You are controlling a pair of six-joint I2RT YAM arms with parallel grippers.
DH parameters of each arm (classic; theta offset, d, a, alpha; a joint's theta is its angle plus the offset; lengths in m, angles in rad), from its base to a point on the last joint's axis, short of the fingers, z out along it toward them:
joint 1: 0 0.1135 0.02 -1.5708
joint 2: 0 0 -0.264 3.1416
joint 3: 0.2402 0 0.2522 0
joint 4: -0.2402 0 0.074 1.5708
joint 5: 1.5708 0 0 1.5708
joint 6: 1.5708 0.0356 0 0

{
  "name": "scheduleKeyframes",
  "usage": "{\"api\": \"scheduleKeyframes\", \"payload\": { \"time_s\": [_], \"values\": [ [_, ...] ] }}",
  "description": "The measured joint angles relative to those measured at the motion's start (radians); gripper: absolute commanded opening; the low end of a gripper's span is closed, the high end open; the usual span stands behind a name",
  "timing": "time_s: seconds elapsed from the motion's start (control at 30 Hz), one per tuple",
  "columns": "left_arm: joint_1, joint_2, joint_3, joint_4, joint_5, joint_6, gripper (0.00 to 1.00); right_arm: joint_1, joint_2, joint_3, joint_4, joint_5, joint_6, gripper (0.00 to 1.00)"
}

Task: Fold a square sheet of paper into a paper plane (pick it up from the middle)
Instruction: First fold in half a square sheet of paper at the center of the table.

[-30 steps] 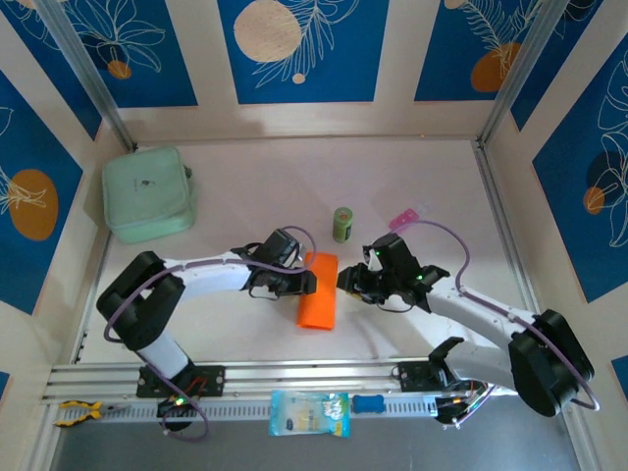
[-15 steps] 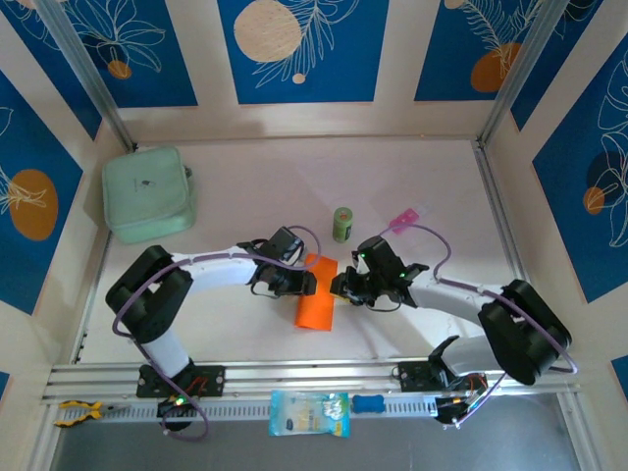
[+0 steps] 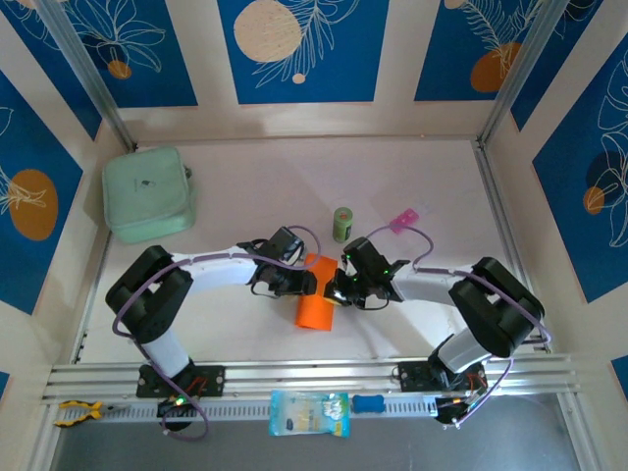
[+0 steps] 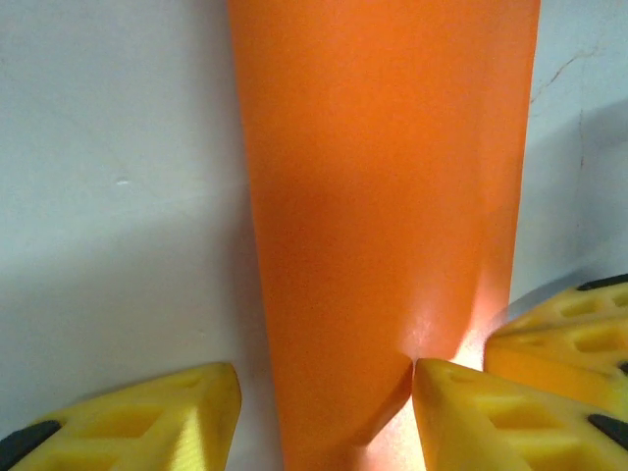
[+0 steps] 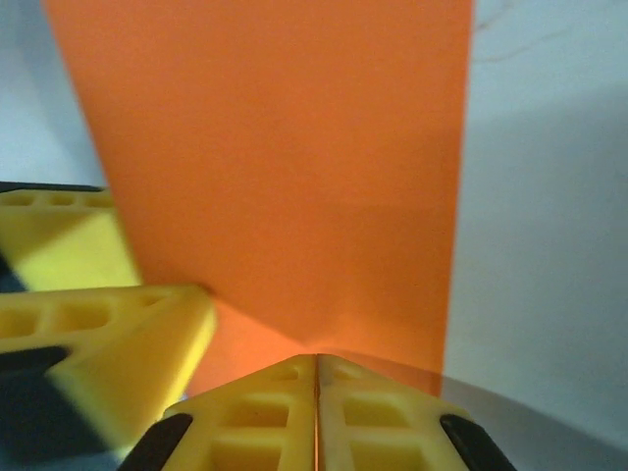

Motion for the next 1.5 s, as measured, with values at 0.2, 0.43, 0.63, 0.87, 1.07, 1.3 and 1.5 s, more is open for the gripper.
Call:
{"api": "scheduleKeyframes", "payload": {
  "time_s": [0.2,0.43,0.63,0.87,1.07,1.3,1.5],
  "values": [
    [0.0,-0.015,-0.018,0.028,0.012,-0.017,0.59,-0.029,0.034,0.0,-0.005,-0.027,-0.068,0.07],
    [0.0,-0.06,-0.068,0.08,0.021,-0.058,0.6,-0.084,0.038,0.016,-0.076,-0.087,-0.232,0.07],
    [0.0,-0.079,-0.109,0.184,0.06,-0.104,0.57,-0.121,0.043,0.017,-0.109,-0.137,-0.306,0.07],
    [0.0,-0.079,-0.133,0.263,0.101,-0.149,0.52,-0.121,0.043,0.017,-0.11,-0.14,-0.313,0.07],
    [0.0,-0.062,-0.137,0.303,0.113,-0.175,0.49,-0.121,0.043,0.017,-0.109,-0.14,-0.313,0.07],
    [0.0,-0.042,-0.137,0.309,0.113,-0.19,0.48,-0.121,0.043,0.016,-0.109,-0.14,-0.312,0.07],
    [0.0,-0.021,-0.137,0.309,0.113,-0.191,0.44,-0.121,0.043,0.015,-0.105,-0.14,-0.306,0.09]
  ]
}}
